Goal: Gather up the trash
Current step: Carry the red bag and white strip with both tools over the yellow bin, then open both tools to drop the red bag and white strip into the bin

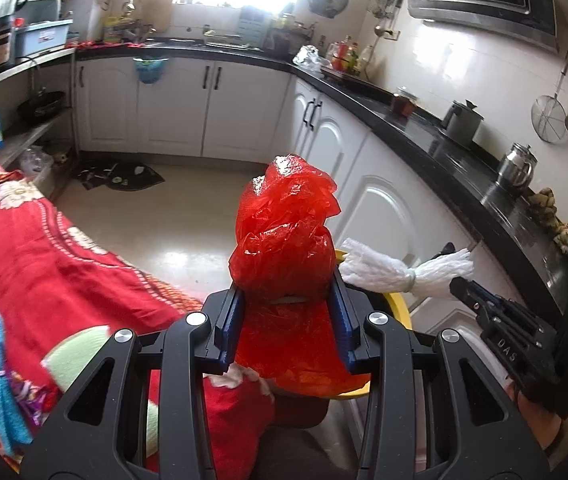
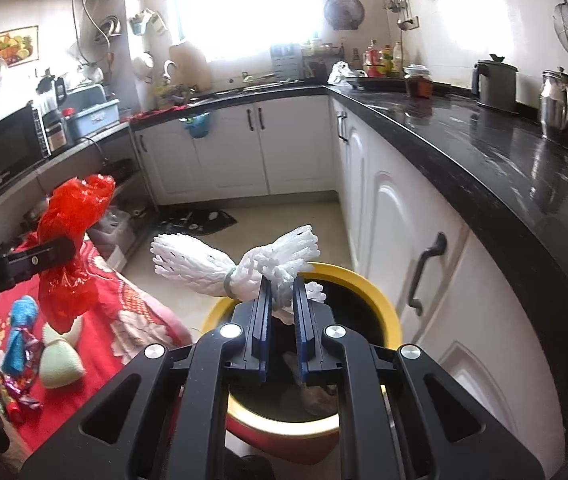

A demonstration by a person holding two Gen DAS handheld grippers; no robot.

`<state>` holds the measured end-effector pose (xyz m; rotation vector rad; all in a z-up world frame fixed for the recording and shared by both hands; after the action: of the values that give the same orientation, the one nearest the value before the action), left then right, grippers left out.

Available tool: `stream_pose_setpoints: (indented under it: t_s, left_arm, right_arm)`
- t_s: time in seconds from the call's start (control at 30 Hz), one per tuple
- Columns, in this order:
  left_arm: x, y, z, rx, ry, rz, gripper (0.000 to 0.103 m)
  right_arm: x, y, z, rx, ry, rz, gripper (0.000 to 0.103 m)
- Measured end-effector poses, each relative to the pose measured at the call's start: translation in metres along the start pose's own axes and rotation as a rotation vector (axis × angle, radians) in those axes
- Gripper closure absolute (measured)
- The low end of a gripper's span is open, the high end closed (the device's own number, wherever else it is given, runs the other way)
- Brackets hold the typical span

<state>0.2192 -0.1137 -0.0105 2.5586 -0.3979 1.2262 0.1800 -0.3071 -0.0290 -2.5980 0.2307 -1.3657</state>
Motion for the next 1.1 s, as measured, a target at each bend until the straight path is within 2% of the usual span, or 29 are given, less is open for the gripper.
stream_pose_setpoints:
  t_s: [0.23, 0.6, 1.1]
  left_arm:
    - [0.004, 0.022, 0.027, -0.035, -0.017, 0.028, 0.072]
    - [0.006, 0.043, 0.068, -0.072, -0.049, 0.063, 0.072]
    - [-0.01, 0.059, 0.117, -0.104, -0.132, 0.075, 0.071]
  right_arm:
    - [-0.008, 0.014, 0.006, -0.076, -0.009, -0.024, 0.092]
    - [-0.031, 0.037, 0.034, -0.181, -0.076, -0.05, 0.092]
    - [-0.064, 0.047, 0.065, -0.185, -0.179, -0.028, 0.089]
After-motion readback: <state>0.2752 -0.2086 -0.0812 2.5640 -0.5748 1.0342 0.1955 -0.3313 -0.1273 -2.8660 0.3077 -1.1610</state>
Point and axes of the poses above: each gripper's, at about its wrist camera, not at the fingertips, and z roughly the way its jaws point, y to its right, x to its top, the point moved 7 cm from there along z, roughly the way its jaws point, and after that the axes turned 9 degrees about z, right-handed, at the moved point
